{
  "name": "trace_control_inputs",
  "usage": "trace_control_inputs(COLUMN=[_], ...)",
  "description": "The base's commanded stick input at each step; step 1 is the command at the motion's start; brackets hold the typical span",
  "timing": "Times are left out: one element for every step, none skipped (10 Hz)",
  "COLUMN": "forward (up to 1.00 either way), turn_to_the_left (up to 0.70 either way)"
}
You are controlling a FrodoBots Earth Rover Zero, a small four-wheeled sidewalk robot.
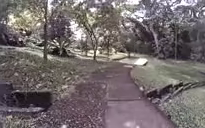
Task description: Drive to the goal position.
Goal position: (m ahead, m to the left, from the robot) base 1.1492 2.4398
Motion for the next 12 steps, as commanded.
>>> trace_control_inputs(forward=[0.5,0.5,0.5,0.5,0.5,0.5,0.5,0.5,0.5,0.5,0.5,0.5], turn_to_the_left=[0.0,0.0,0.0,0.0,-0.26,-0.48,-0.16,0.0,-0.14,-0.32,0.0,0.0])
